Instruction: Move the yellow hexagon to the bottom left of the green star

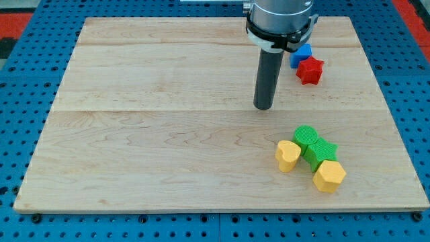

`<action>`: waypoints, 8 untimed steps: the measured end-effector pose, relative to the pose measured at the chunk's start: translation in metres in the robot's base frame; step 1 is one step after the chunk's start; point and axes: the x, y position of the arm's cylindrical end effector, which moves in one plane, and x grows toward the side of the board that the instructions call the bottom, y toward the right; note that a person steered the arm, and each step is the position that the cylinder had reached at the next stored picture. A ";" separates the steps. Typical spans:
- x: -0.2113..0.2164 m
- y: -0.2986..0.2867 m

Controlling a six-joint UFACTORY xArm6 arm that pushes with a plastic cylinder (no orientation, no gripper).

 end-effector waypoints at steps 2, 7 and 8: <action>-0.004 0.000; -0.004 0.059; 0.008 0.125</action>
